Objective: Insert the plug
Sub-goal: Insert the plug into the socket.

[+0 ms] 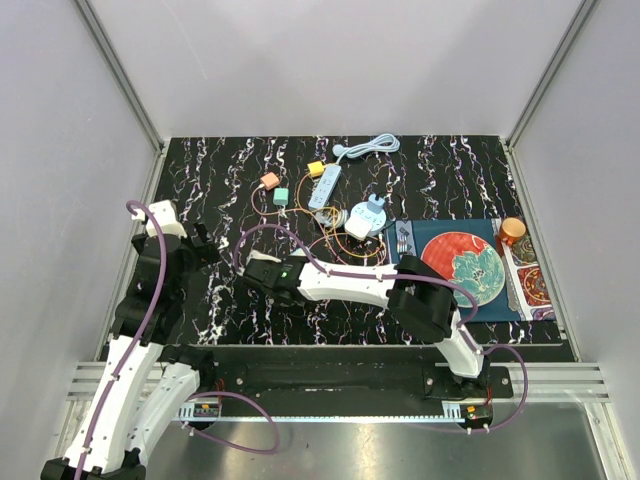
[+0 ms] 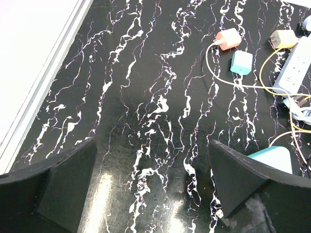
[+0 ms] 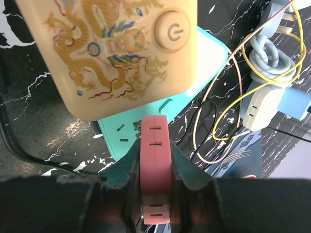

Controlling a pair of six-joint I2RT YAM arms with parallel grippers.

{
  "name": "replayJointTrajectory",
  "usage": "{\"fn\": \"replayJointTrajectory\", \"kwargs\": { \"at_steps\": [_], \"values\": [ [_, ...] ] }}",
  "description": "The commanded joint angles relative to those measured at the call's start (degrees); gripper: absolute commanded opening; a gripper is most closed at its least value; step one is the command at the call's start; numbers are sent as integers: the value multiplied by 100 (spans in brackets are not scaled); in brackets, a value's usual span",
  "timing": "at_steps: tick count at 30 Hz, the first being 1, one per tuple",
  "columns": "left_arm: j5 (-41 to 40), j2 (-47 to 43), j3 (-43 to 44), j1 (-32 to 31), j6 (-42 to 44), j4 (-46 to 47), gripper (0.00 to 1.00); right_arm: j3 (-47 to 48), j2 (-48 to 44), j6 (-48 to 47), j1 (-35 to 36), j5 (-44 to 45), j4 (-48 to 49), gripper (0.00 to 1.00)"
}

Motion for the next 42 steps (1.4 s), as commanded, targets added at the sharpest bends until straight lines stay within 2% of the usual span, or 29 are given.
{"fn": "replayJointTrajectory", "kwargs": {
  "at_steps": [1, 9, 16, 31, 42],
  "values": [
    [-94, -88, -30, 32, 26, 190, 99, 83, 182, -178, 115, -221, -21, 0],
    [-50, -106, -39, 32, 35, 207, 99, 118, 235, -388, 142, -1240, -100, 0],
    [-33, -115, -57, 32, 43, 216, 99, 232, 349, -406, 142, -1645, -294, 0],
    [-15, -132, -74, 32, 43, 234, 99, 259, 884, 6, 159, -1734, -443, 0],
    [11, -150, -66, 32, 17, 242, 99, 259, 1140, 806, 273, -1118, -496, 0]
  ]
}}
